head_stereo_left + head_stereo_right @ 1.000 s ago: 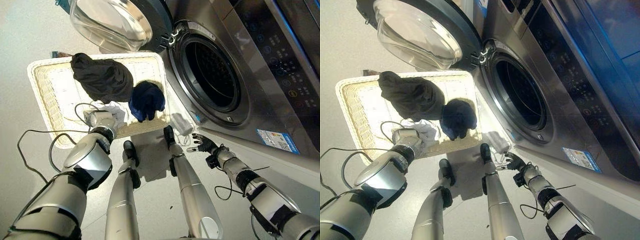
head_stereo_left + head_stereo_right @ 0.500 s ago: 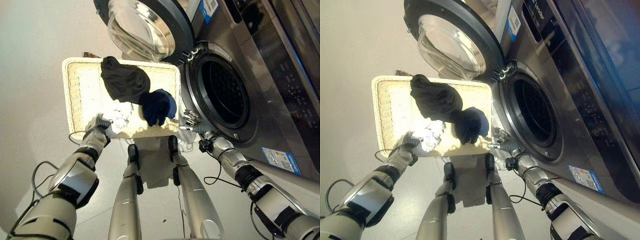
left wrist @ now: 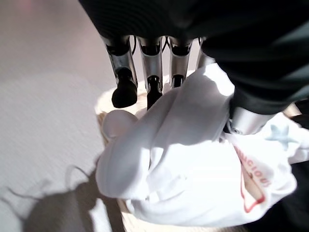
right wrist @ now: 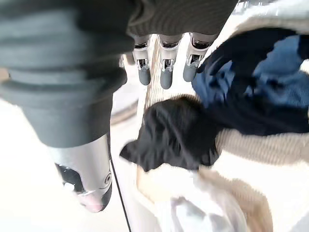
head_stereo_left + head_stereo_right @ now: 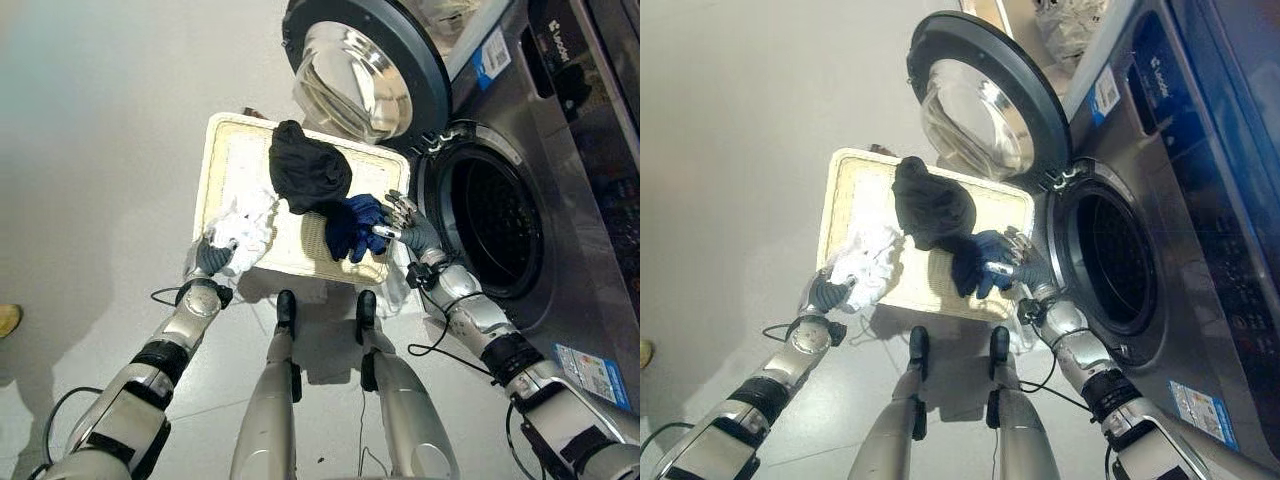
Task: Put the clothes into the washing machine.
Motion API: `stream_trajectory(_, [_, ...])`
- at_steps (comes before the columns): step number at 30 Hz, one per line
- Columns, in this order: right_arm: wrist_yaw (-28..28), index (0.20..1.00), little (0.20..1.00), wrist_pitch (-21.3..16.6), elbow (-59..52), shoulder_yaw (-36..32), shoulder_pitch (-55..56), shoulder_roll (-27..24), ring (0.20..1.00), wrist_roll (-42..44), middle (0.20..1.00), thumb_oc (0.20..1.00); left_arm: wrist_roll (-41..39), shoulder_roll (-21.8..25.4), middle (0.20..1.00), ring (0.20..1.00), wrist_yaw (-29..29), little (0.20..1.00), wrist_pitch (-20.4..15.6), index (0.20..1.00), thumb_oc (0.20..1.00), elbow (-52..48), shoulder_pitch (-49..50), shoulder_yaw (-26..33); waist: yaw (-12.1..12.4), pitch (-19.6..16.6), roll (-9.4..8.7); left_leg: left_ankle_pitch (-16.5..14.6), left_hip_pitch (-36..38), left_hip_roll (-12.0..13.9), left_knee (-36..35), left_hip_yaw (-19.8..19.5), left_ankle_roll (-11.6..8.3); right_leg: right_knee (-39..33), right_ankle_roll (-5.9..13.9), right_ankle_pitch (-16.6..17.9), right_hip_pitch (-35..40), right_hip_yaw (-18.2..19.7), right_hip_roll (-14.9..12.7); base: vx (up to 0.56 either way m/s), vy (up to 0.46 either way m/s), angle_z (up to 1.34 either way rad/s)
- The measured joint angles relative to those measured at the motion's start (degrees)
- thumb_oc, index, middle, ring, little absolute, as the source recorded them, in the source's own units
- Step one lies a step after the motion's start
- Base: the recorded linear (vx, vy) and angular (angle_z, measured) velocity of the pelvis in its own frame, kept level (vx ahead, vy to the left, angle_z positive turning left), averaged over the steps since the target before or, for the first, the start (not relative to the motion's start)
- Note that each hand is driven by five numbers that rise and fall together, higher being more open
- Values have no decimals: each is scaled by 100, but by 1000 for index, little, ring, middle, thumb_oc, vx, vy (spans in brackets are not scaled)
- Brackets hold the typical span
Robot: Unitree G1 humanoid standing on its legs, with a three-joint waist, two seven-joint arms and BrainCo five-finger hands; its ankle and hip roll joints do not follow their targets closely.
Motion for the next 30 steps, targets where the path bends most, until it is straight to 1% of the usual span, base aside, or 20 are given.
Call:
stream_trajectory(1, [69,1000,1000,113,-25,5,6,5,1000,-120,1000,1000,-194,81,200,200,-391,200,-127,200,200,-290,35,-98,5,6,11,28,46,-12,-40,-20,6,-2,18,-12,42,-33,-18,-30,14,10])
stream_trajectory(2, [112,1000,1000,192,-53,22,11,3,1000,-264,1000,1000,-434,127,200,200,-806,200,-138,200,200,-582,94,-126,8,9,16,61,97,-23,-78,-26,23,-12,19,-11,89,-47,-31,-35,14,11])
stream_trajectory(3, [139,1000,1000,235,-80,57,16,-7,1000,-372,1000,1000,-610,182,200,200,-1101,200,-162,200,200,-799,134,-171,1,10,20,67,125,-26,-95,-29,23,-42,25,-14,134,-66,-33,-25,13,7])
stream_trajectory(4, [264,1000,1000,317,-115,114,25,-33,1000,-608,1000,1000,-879,208,200,200,-1760,200,-352,200,200,-1010,139,-213,-1,9,24,72,212,-32,-150,-34,15,-65,41,-25,208,-74,-39,-17,12,6])
stream_trajectory(5, [347,1000,1000,378,-141,142,17,-44,1000,-834,1000,1000,-1157,234,200,200,-2245,200,-385,200,200,-1195,143,-240,7,8,26,75,253,-34,-178,-40,14,-84,44,-25,249,-84,-43,0,0,0])
stream_trajectory(6, [382,1000,1000,402,-141,195,-2,-70,1000,-928,1000,1000,-1269,265,200,200,-2452,200,-386,200,200,-1306,140,-284,4,9,28,76,268,-34,-187,-41,13,-87,45,-24,261,-85,-43,0,0,0])
stream_trajectory(8, [553,1000,1000,536,-141,363,-66,-147,1000,-1236,1000,1000,-1671,294,200,200,-3270,200,-420,200,200,-1634,122,-387,4,13,83,76,288,-35,-188,-68,13,-131,53,-19,317,-109,-42,-8,2,5])
stream_trajectory(10, [704,1000,1000,604,-140,565,-149,-274,1000,-1369,1000,1000,-2039,297,200,200,-3803,200,-373,200,200,-1828,103,-442,13,28,144,81,318,-35,-209,-73,19,-154,54,-15,352,-115,-41,0,0,2])
stream_trajectory(11, [753,1000,1000,614,-140,649,-179,-340,1000,-1425,1000,1000,-2143,300,200,200,-3945,200,-340,200,200,-1836,86,-439,11,37,163,92,346,-35,-221,-72,33,-163,54,-15,374,-115,-38,0,0,0])
stream_trajectory(12, [826,1000,1000,654,-141,784,-240,-428,1000,-1534,1000,1000,-2314,370,200,200,-4182,200,-245,200,200,-1837,80,-436,4,38,180,95,395,-31,-232,-72,36,-196,54,-15,436,-122,-34,0,0,0])
stream_trajectory(13, [879,1000,1000,663,-141,823,-261,-471,1000,-1569,1000,1000,-2377,429,200,200,-4300,200,-188,200,200,-1838,57,-453,-3,38,182,100,418,-30,-232,-72,34,-214,53,-14,462,-121,-33,0,0,0])
stream_trajectory(14, [998,1000,1000,722,-142,917,-297,-570,1000,-1560,1000,1000,-2512,561,200,200,-4493,200,-142,200,200,-1847,-18,-570,-2,39,198,101,469,-25,-248,-71,35,-251,53,-14,529,-125,-25,-1,-1,4])
stream_trajectory(15, [1137,1000,1000,814,-146,1041,-356,-673,1000,-1485,1000,1000,-2549,713,200,200,-4567,200,-9,200,200,-2000,-112,-710,-9,38,225,101,484,-19,-256,-71,35,-305,53,-8,578,-156,-19,-1,-3,8])
stream_trajectory(16, [1234,1000,1000,869,-151,1073,-369,-718,1000,-1423,1000,1000,-2558,779,200,200,-4615,200,33,200,200,-2081,-172,-759,-4,41,243,101,486,-17,-257,-71,35,-330,50,0,601,-173,-15,0,-4,7])
stream_trajectory(18, [1234,1000,1000,869,-151,1073,-369,-718,1000,-1423,1000,1000,-2558,779,200,200,-4615,200,33,200,200,-2081,-172,-759,-4,41,243,101,486,-17,-257,-71,35,-330,50,0,601,-173,-15,0,-1,2])
stream_trajectory(19, [1391,1000,1000,993,-151,1157,-388,-761,1000,-1281,1000,1000,-2692,888,200,200,-4697,200,65,200,200,-2241,-284,-835,-1,42,269,101,485,-13,-261,-69,35,-356,29,14,621,-202,-12,-5,-9,7])
stream_trajectory(20, [1469,1000,1000,1035,-158,1230,-407,-750,1000,-1206,1000,1000,-2717,890,200,200,-4739,200,74,200,200,-2272,-316,-840,1,42,270,102,485,-13,-269,-64,36,-359,18,22,630,-217,-13,-12,-16,10])
stream_trajectory(24, [1985,1000,1000,1438,-291,1376,-403,-755,1000,-355,1000,1000,-2777,907,200,200,-4724,200,273,200,200,-2301,-439,-960,-1,42,270,102,553,-6,-301,-48,36,-437,21,28,733,-241,-3,-8,-10,4])
stream_trajectory(28, [2346,1000,1000,1680,-351,1480,-395,-734,1000,183,1000,1000,-2778,906,200,200,-4601,200,316,200,200,-2301,-439,-993,7,42,270,102,571,0,-320,-15,36,-496,28,33,761,-241,4,0,0,0])
stream_trajectory(30, [2566,1000,1000,1876,-375,1513,-336,-738,1000,547,1000,1000,-2776,895,200,200,-4467,200,319,200,200,-2301,-426,-1061,8,42,270,102,572,3,-331,-11,36,-509,29,36,762,-242,8,-11,-17,0])
